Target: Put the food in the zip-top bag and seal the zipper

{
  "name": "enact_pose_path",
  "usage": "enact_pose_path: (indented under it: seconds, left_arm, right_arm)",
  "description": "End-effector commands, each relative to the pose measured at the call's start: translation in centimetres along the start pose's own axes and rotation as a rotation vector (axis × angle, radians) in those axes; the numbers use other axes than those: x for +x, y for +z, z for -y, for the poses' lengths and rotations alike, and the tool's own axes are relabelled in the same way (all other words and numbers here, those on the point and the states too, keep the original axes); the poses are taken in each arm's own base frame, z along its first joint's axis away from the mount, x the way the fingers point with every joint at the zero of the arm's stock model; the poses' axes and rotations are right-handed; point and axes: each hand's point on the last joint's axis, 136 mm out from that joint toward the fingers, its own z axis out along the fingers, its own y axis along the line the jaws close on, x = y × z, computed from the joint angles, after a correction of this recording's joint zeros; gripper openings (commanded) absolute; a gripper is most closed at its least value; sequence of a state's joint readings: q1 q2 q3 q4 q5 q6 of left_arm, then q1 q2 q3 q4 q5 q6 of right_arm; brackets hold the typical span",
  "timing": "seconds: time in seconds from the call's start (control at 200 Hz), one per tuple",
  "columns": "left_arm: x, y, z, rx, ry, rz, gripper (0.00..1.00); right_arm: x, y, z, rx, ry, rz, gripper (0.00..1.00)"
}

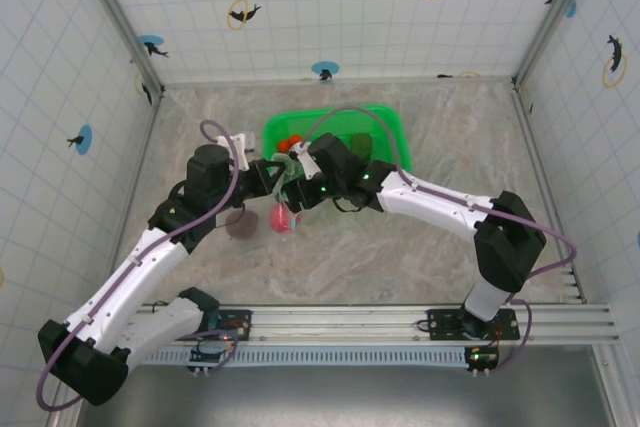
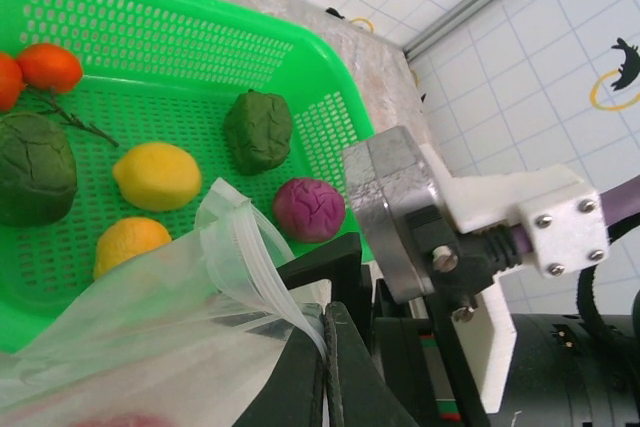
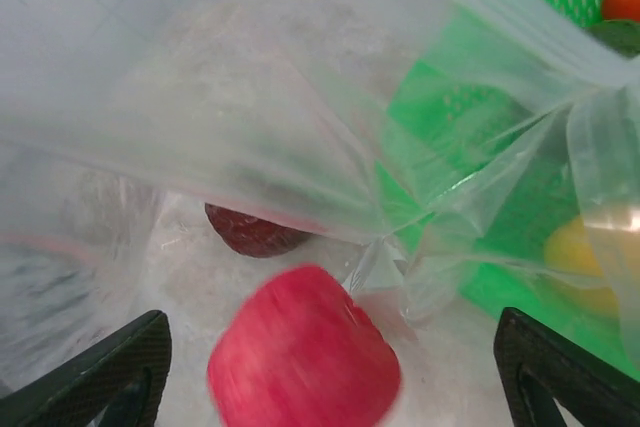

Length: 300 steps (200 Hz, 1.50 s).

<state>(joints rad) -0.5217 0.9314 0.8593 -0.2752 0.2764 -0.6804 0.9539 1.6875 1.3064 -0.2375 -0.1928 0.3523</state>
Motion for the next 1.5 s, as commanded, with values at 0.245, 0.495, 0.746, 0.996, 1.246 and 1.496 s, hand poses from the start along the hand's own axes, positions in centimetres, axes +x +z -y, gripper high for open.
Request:
enact_pose_path:
  seconds: [0.245, 0.495, 0.746, 0.996, 1.246, 1.496]
  left_arm:
    - [-1.7, -1.3, 1.0, 0.025, 0.022, 0.08, 0.0]
    - [-1.6, -1.9, -1.3, -0.087, 0.033, 0.119, 0.0]
    - [-2.2, -2.3, -2.4, -0.156, 0.05, 0.156, 0.0]
    - [-3.5, -3.1, -1.8, -0.166, 0.099, 0.188, 0.0]
    - [-1.7, -2.2, -0.7, -0.075, 0.124, 0.103, 0.0]
    - [-0.8, -2.0, -1.1, -0.069, 0.114, 0.082, 0.0]
  right_arm:
    - [-2.8, -2.4, -0.5, 0.008, -0.025, 0.086, 1.0]
    - [-5.4, -6.4, 0.0, -0.034, 0.017, 0.234, 1.0]
    - [-7.4, -9.2, 2.9, -0.085, 0.104, 0.332, 1.0]
    - [-5.5, -7.6, 16.4, 0.344, 0.272, 0.249, 0.94]
    - [-4.4, -3.6, 25.8, 0.664, 0.277, 0.068, 1.0]
    - [-3.5, 0.3, 31.1, 0.794, 0.304, -0.054, 1.0]
